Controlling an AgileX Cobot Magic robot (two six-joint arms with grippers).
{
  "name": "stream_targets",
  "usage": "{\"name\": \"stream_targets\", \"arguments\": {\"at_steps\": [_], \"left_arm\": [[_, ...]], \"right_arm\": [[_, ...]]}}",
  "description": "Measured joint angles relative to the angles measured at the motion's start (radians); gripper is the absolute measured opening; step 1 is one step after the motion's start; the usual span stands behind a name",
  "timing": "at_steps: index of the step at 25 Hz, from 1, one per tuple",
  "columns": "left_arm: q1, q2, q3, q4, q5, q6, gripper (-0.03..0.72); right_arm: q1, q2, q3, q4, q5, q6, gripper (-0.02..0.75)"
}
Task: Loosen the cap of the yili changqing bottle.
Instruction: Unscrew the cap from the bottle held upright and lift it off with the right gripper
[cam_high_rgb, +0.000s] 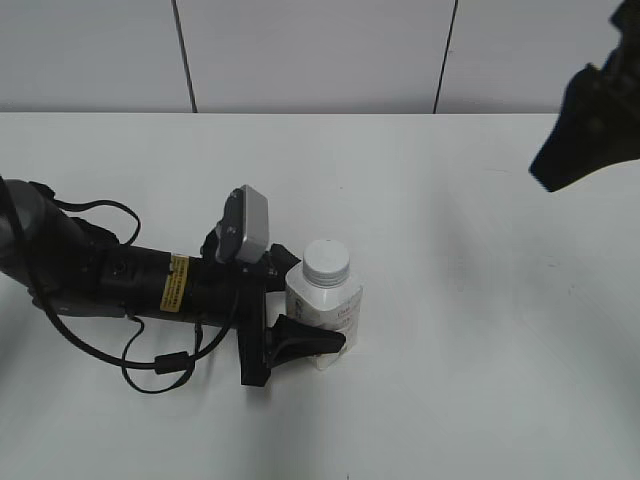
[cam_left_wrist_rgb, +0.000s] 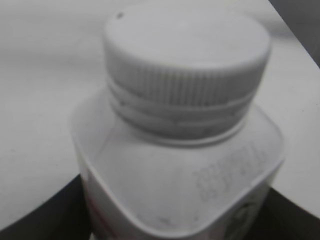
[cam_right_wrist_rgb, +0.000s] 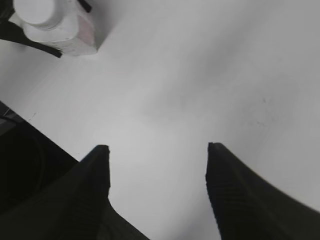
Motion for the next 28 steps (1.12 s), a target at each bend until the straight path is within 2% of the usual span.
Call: {"name": "stream_targets", "arguments": {"at_steps": [5, 12, 17, 28], "left_arm": [[0.0, 0.0, 0.0, 0.0, 0.0, 0.0, 0.484], [0.0, 0.0, 0.0, 0.0, 0.0, 0.0, 0.484], [0.0, 0.0, 0.0, 0.0, 0.0, 0.0, 0.484], [0.0, 0.0, 0.0, 0.0, 0.0, 0.0, 0.484]], "right_arm": [[0.136, 0.123, -0.08, 0.004, 0.004, 0.002, 0.48], [0.231, 0.294, -0.23, 0.004, 0.004, 0.068, 0.48], [0.28, 0.378, -0.302, 0.006, 0.004, 0.082, 0.48], [0.326, 0.466, -0.308, 0.023, 0.005, 0.078, 0.481]]}}
